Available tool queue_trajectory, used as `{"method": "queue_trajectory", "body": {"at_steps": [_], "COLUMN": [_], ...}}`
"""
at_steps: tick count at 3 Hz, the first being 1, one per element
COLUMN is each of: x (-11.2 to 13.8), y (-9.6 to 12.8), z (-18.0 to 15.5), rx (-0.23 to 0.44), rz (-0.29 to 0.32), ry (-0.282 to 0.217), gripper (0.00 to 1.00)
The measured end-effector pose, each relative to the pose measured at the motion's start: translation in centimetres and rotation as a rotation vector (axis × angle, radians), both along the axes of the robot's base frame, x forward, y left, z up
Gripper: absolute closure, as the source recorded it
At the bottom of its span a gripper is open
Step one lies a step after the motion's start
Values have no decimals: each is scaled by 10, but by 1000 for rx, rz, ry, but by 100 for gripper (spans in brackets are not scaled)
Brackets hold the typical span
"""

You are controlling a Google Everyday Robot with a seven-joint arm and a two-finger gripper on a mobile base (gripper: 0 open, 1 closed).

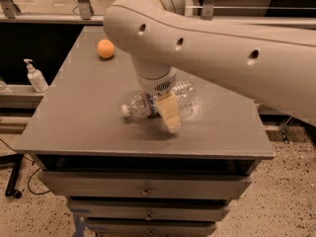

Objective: Knock water bottle over

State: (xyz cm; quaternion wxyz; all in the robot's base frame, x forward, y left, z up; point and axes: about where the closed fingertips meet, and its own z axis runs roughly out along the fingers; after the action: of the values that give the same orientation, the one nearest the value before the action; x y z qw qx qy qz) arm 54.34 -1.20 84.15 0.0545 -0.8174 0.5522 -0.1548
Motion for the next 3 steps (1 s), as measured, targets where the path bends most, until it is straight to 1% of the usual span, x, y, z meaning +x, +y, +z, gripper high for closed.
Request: {"method": "queue_trajectory", "body": {"at_steps": [1, 2, 3], "x": [9, 14, 9], "y": [-32, -82, -150], "z": [9, 26, 49], "rx": [80, 254, 443], "rz": [-67, -189, -325], "ry": [52, 107, 119], "gripper": [0, 0, 0]}}
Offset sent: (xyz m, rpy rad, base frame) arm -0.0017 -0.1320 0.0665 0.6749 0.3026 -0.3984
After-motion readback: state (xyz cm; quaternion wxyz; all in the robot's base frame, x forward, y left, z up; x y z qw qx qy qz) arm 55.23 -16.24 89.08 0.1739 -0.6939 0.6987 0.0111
